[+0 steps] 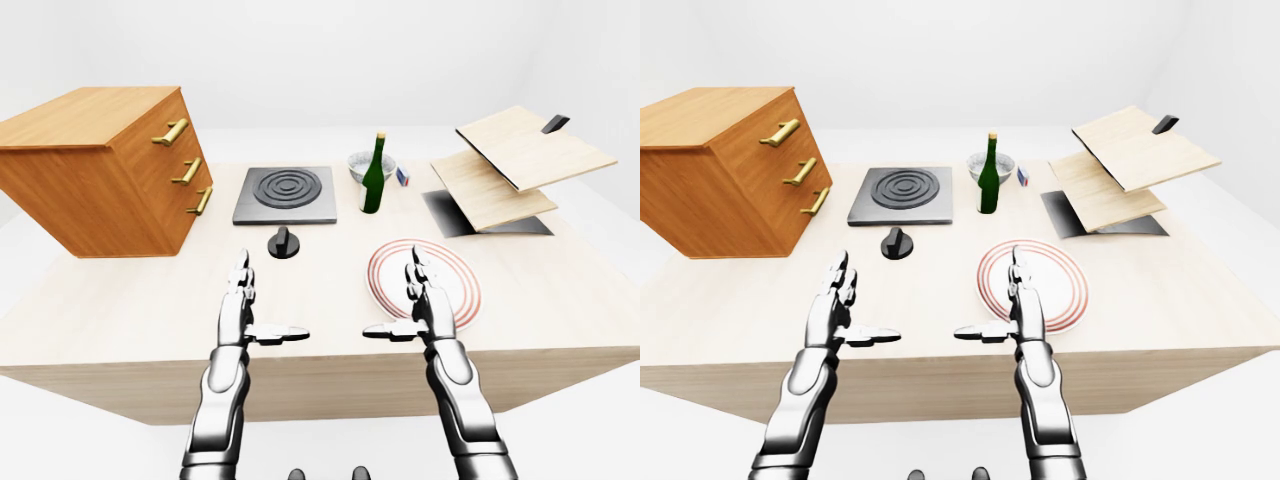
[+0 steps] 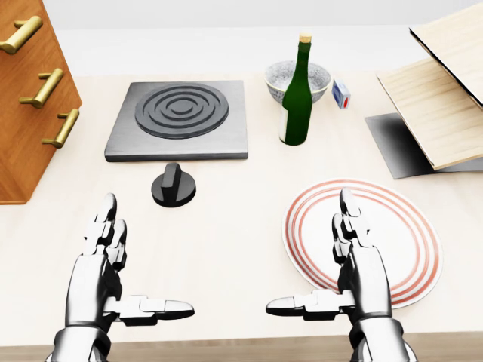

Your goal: Turn on the stove.

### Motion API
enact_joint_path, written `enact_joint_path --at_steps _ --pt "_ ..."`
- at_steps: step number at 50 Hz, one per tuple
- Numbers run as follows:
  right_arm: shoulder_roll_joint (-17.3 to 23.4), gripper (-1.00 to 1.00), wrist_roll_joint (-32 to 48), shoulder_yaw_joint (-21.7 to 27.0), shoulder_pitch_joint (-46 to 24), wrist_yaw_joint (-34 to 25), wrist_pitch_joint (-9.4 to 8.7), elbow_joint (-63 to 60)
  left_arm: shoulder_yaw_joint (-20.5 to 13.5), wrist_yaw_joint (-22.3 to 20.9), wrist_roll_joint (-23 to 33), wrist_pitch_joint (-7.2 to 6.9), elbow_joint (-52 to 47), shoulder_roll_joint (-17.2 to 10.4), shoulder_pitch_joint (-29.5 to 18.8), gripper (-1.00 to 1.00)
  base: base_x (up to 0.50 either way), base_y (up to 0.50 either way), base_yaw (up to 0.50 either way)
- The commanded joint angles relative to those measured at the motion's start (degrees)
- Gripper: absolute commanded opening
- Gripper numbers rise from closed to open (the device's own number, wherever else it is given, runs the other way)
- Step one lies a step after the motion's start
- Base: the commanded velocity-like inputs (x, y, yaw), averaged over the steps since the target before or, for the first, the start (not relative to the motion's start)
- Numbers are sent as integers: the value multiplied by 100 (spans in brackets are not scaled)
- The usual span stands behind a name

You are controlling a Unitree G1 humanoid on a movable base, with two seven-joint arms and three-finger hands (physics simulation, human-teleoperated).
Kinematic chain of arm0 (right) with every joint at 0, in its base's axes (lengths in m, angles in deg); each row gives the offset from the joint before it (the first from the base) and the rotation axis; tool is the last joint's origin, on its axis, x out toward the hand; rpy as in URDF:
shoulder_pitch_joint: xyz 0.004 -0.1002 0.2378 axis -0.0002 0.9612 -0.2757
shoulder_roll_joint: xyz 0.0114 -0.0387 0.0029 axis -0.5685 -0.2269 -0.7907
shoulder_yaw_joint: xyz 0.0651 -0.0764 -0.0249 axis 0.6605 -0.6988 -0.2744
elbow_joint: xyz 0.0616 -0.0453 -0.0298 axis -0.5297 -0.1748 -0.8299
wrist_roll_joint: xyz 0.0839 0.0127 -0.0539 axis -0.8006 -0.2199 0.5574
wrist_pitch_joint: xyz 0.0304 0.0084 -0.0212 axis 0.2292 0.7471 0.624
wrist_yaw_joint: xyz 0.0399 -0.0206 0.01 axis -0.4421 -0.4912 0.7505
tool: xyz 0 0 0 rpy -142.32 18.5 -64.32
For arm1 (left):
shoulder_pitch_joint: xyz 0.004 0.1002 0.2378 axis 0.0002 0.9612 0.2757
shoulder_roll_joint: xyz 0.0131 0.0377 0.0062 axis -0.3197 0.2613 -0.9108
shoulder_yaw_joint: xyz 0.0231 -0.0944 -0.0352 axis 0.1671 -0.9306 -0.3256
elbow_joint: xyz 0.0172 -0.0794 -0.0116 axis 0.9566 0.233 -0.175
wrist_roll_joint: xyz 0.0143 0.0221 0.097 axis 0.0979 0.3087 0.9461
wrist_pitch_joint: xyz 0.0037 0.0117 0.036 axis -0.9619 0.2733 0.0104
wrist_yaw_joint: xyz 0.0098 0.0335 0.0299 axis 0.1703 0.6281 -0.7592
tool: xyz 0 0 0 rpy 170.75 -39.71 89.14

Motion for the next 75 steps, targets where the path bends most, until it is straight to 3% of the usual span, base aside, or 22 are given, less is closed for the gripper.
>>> enact_joint_path --at_steps 1,23,33,46,59,75 --pt "69 100 -99 144 19 -155 19 -33 -140 -89 -1 66 128 -74 -56 100 0 0 0" --pt "74 100 -56 113 66 -255 38 -51 -127 -17 37 94 8 -59 21 100 4 0 0" --pt "67 100 -46 101 83 -286 52 -89 -78 -4 91 171 90 -40 22 100 20 0 0" --pt "70 100 -37 109 77 -293 89 -41 -114 -5 51 151 101 -53 -9 100 20 0 0" --pt "64 100 -19 95 85 -279 16 -99 -147 -18 1 73 59 -65 -29 100 20 0 0" --pt "68 100 23 78 99 -308 52 -92 -116 -15 39 139 168 -61 -50 100 15 0 0"
